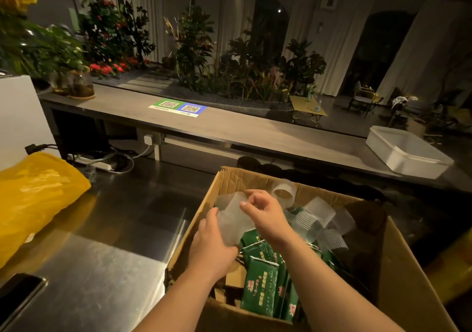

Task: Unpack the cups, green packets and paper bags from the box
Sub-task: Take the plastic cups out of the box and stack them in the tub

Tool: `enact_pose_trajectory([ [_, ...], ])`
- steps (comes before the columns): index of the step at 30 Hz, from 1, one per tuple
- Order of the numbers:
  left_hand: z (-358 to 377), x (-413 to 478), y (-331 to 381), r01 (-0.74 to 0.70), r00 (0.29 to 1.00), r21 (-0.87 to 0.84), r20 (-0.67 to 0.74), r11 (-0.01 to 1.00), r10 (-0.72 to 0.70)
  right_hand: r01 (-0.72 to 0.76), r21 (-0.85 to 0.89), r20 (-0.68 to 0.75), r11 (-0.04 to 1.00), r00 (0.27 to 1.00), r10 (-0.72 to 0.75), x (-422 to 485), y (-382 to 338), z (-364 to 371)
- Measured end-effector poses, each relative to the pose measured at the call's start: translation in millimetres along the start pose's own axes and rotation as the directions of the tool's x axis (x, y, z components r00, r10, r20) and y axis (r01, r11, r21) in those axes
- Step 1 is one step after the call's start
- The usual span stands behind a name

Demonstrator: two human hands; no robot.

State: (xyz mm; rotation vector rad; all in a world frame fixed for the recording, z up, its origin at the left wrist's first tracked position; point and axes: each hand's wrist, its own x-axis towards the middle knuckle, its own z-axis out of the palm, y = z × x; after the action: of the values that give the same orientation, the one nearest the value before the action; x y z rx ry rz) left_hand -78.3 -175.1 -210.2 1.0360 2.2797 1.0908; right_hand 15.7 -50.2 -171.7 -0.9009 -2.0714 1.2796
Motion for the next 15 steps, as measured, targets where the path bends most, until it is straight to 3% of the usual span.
enact_pose_trajectory([
  [5, 0.6, -9.0, 1.4, -0.075, 0.989, -0.003, 0.129, 0.997, 0.074, -0.037, -0.023, 0.095, 0.999, 0.995, 0.039, -14.0, -6.6, -6.5],
  [8, -0.4, -10.7, 0.4, -0.053, 0.993, -0.015, 0.108, 0.998, 0.054, -0.1, 0.024, 0.384, 0.995, 0.92, 0.083, -25.5, 1.6, -0.7],
  [9, -0.8, -10.4, -0.2, -0.047, 0.993, -0.013, 0.107, 0.999, 0.048, -0.107, 0.045, 0.412, 0.993, 0.908, 0.079, -29.1, 3.0, 0.9],
  [10, -1.0, -9.7, -0.5, -0.048, 0.993, -0.013, 0.107, 0.999, 0.05, -0.102, 0.089, 0.365, 0.991, 0.929, 0.063, -30.3, 3.9, 0.2],
  [12, 0.1, -8.8, -0.1, -0.07, 0.991, -0.011, 0.117, 0.997, 0.071, -0.095, 0.065, 0.049, 0.993, 0.995, 0.092, -24.2, 10.2, -10.2],
  [14, 1.5, -8.4, -0.2, -0.088, 0.989, 0.008, 0.12, 0.996, 0.086, -0.23, -0.148, -0.303, 0.962, 0.936, 0.177, -17.4, 27.8, -27.8],
  [15, 2.5, -8.3, 0.0, -0.092, 0.988, 0.02, 0.126, 0.996, 0.089, -0.34, -0.201, -0.387, 0.919, 0.889, 0.245, -17.7, 37.1, -36.7],
])
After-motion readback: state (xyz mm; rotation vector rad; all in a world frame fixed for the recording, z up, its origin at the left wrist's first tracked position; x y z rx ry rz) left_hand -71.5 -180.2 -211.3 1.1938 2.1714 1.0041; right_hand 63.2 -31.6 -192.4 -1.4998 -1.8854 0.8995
